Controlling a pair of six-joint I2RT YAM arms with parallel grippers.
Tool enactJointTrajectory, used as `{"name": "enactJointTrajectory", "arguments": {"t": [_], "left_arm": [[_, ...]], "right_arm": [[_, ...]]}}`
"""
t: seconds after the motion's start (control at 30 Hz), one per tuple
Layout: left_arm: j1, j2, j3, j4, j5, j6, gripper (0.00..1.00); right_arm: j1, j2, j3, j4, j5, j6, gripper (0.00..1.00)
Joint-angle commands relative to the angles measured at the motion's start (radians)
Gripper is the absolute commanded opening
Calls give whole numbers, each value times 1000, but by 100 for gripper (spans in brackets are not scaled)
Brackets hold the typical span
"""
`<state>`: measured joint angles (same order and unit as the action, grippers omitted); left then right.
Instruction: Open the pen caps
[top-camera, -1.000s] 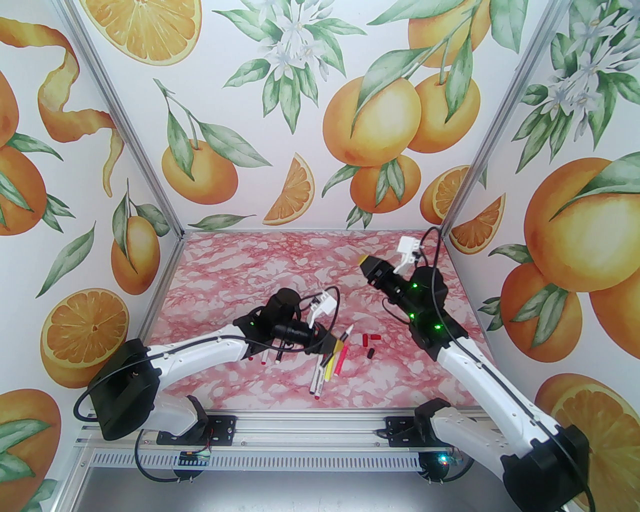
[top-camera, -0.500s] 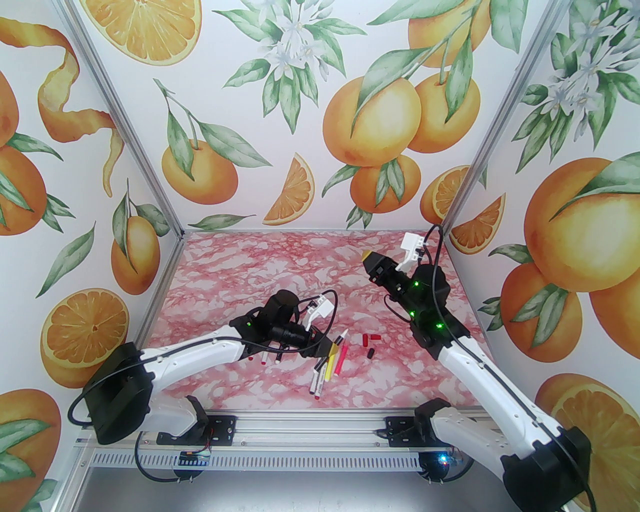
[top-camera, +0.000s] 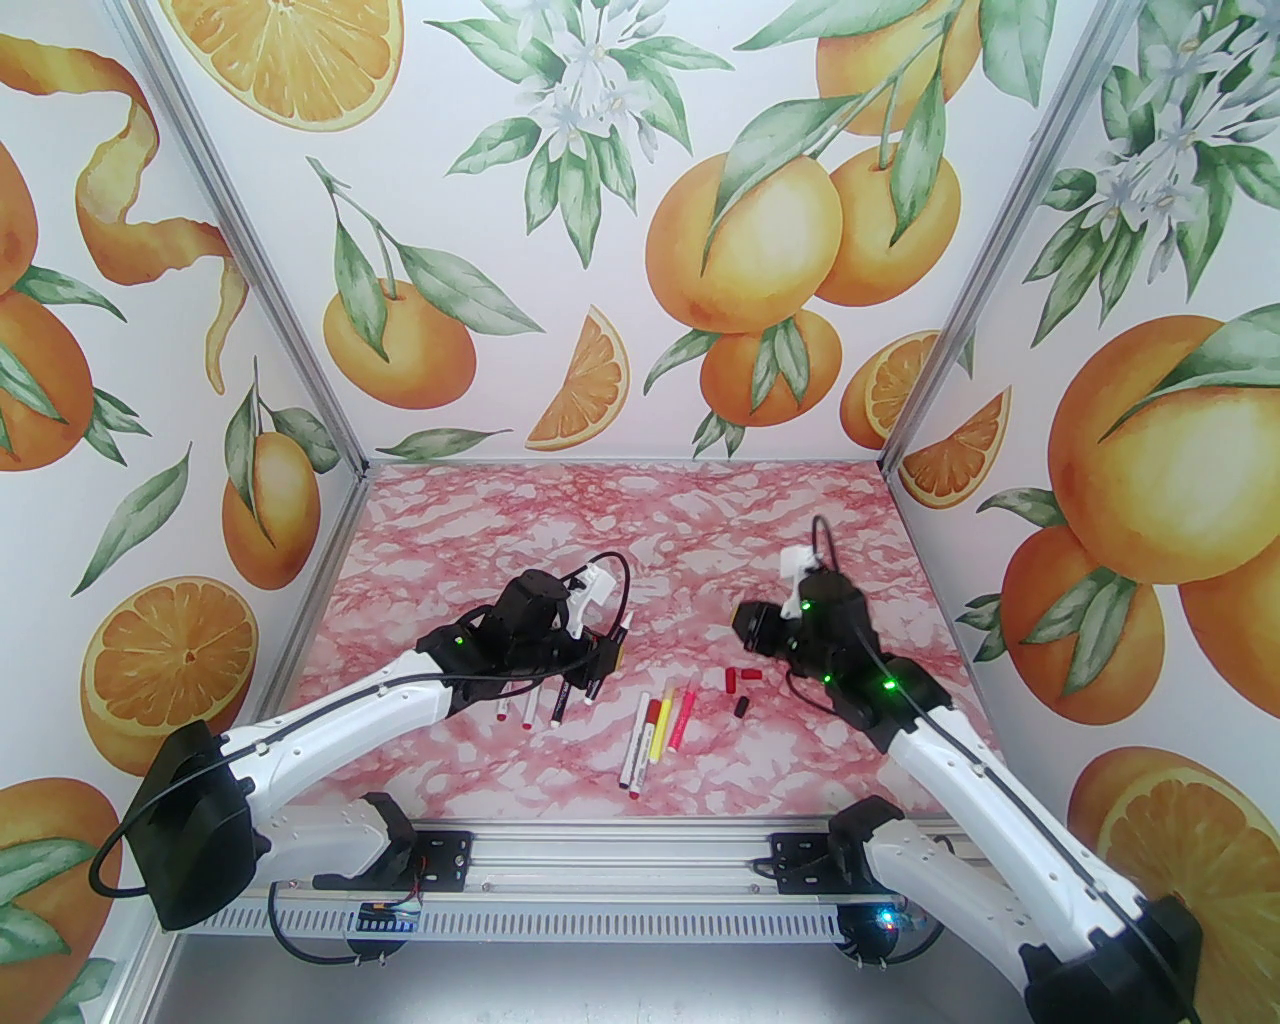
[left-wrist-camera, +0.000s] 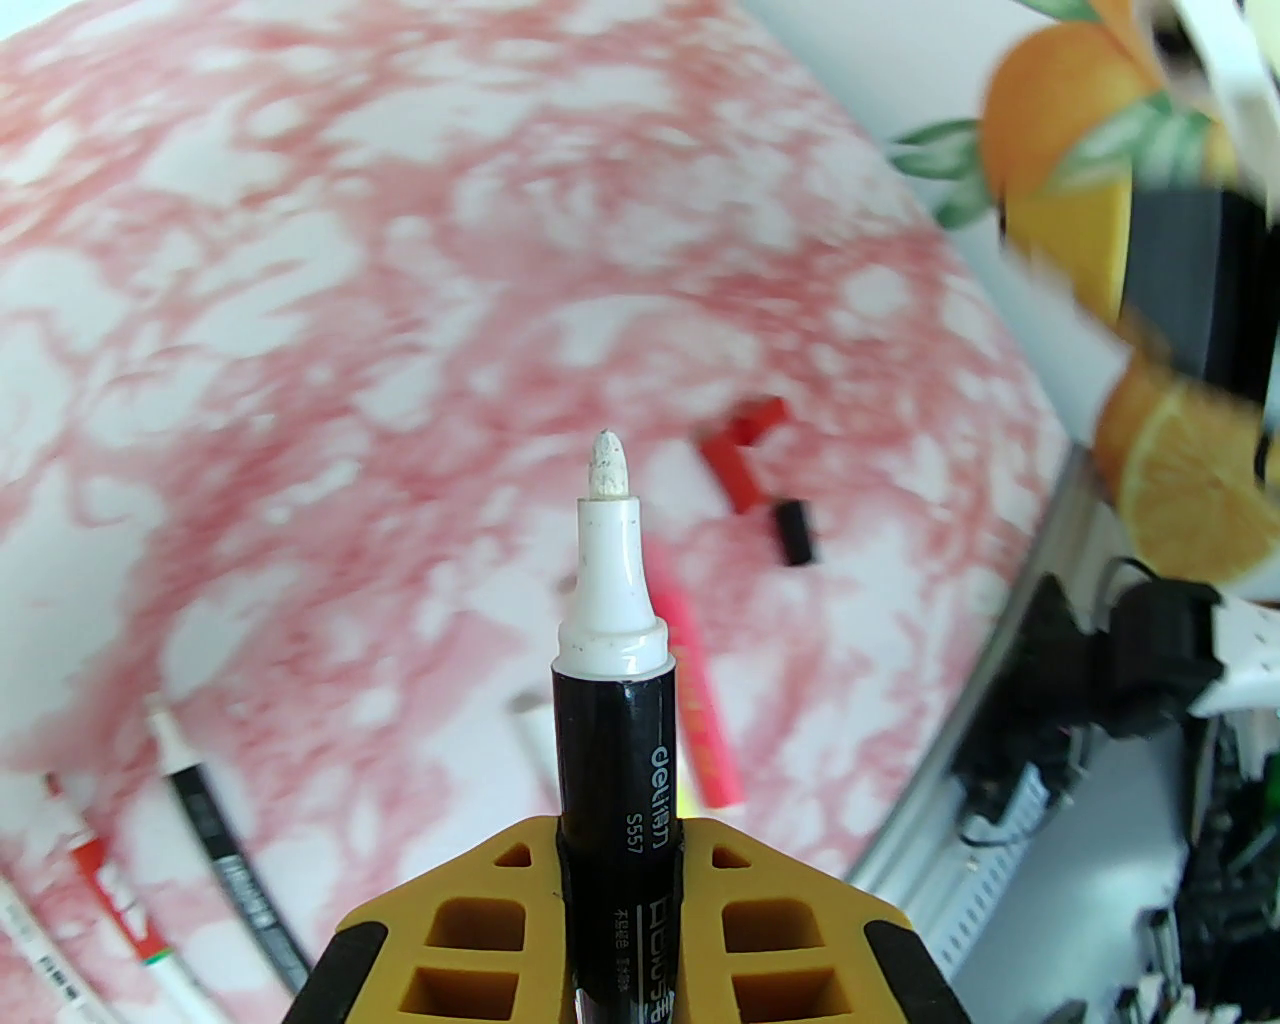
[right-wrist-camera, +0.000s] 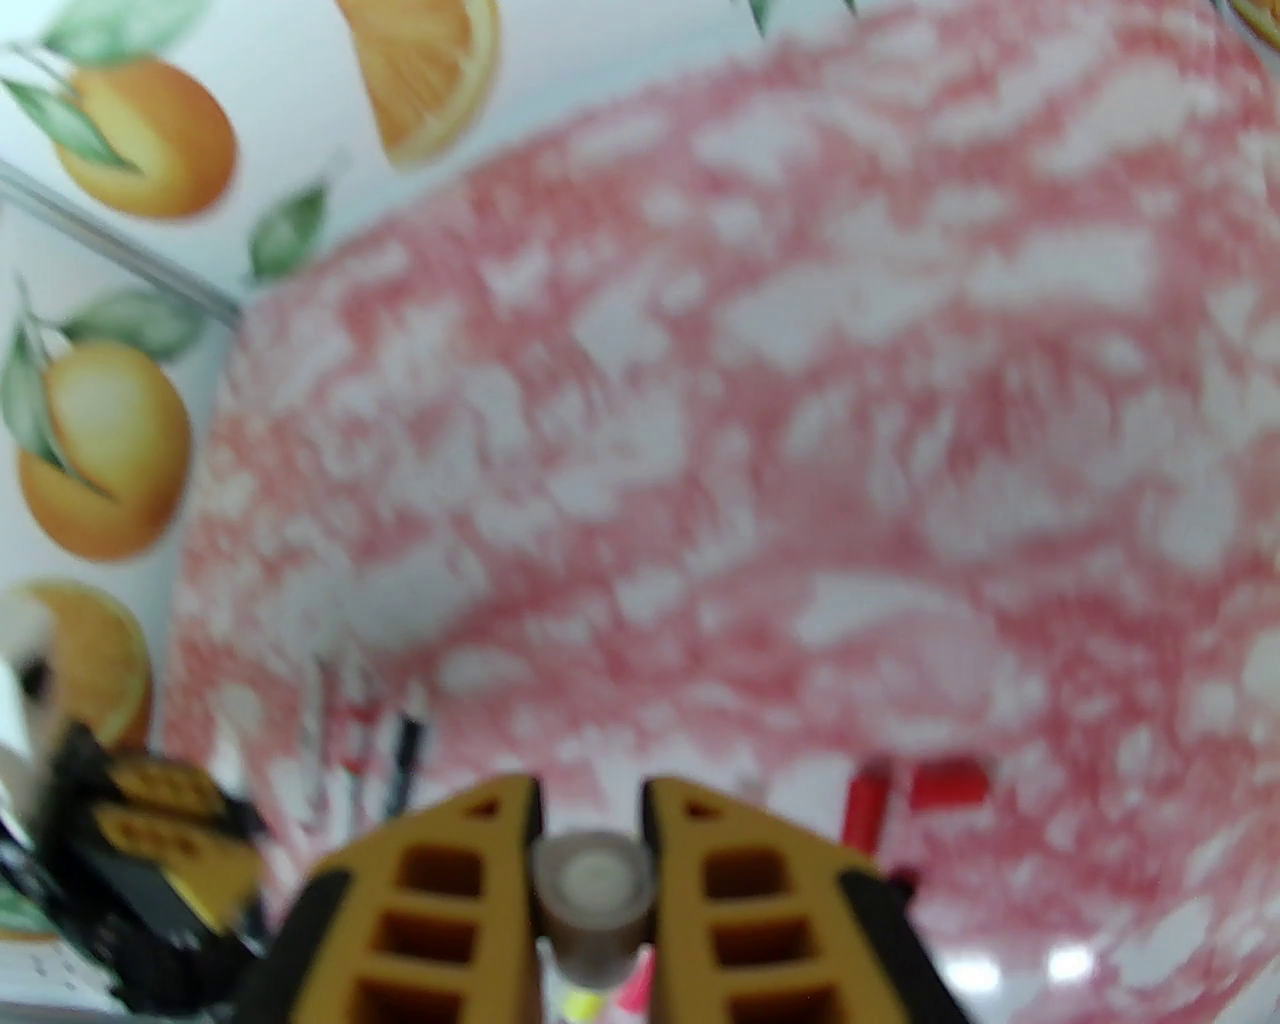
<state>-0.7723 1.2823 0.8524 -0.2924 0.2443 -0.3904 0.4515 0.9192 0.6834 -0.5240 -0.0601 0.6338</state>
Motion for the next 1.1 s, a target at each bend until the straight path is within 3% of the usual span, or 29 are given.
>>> {"name": "enactJointTrajectory", "arguments": {"t": [0.0,0.6,1.07], "left_arm": [[1,-30,-22,-38,-68,-1,0],[-16,-14,-61,8,3,-20,0],[-30,40,-26,-17,-2,1,0]], "right_arm": [[47,36,-61,-119,74,6,9],[115,315,-122,97,66,54,16],[136,375,-122,111,114,61,24]]}}
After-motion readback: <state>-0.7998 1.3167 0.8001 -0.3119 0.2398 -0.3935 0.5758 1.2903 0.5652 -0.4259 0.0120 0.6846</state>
